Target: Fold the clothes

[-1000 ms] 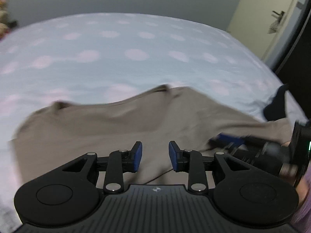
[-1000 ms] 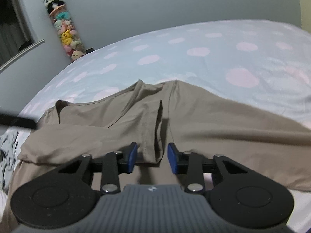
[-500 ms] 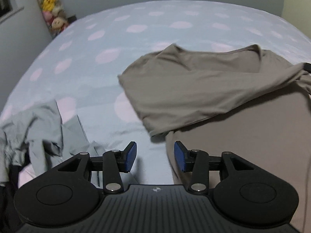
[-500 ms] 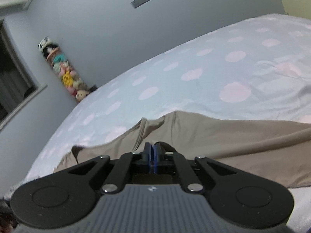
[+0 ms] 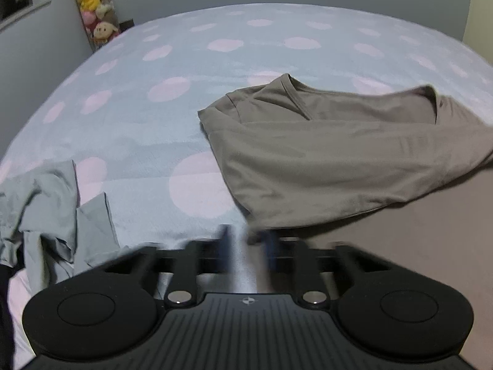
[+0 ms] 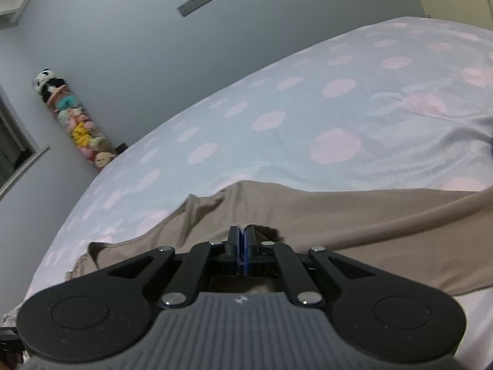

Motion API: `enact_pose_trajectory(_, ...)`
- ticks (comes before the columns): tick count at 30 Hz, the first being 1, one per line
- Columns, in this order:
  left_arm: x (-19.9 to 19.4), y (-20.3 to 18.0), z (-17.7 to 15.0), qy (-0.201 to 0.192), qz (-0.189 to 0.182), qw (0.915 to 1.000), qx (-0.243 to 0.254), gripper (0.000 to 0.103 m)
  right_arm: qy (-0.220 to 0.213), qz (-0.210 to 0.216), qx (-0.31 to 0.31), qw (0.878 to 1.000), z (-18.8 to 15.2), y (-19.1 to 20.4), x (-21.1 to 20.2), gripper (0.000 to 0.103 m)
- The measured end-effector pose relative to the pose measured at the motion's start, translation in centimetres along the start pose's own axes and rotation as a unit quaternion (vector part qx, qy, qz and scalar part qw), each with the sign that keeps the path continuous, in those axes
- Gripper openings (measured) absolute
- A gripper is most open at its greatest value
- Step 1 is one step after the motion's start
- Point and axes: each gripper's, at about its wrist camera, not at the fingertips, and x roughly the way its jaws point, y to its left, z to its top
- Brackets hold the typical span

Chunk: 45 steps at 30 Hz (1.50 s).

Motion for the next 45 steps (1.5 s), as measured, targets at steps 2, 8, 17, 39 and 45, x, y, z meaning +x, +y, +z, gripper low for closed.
enact_pose_trajectory(2, -0.4, 0.3, 0.1, 0.0, 0.011, 0.9999, 0.01, 0.005, 0.017, -0.011, -0.002, 1.0, -0.3, -0.2, 0.2, 0.003)
enact_pose_trajectory(8, 0.6, 1.2, -0.2, 0.028, 0.015, 0.9993, 0.021, 0.005, 0.098, -0.047, -0.004, 0.994, -1.6, -1.2, 1.4, 0.003)
enact_pose_trajectory(17, -0.4, 1.3, -0.3, 0.036, 0.005, 0.9987, 0.035, 0.019, 0.077, -0.007, -0.001, 0.997, -0.3, -1.4, 0.0, 0.034)
enact_pose_trajectory(39, -5.1, 0.9, -4.3, -0.013, 0.038, 0.9988, -0.027, 0.038, 0.014, -0.045, -0.061, 0.997, 0.0, -0.9, -0.3, 0.029)
enact_pose_trajectory(45, -5.3, 1.7, -6.7, -0.016, 0.062, 0.997, -0.043, 0.038, 0.008, -0.077, -0.037, 0.996, 2.7, -4.2, -6.4, 0.029)
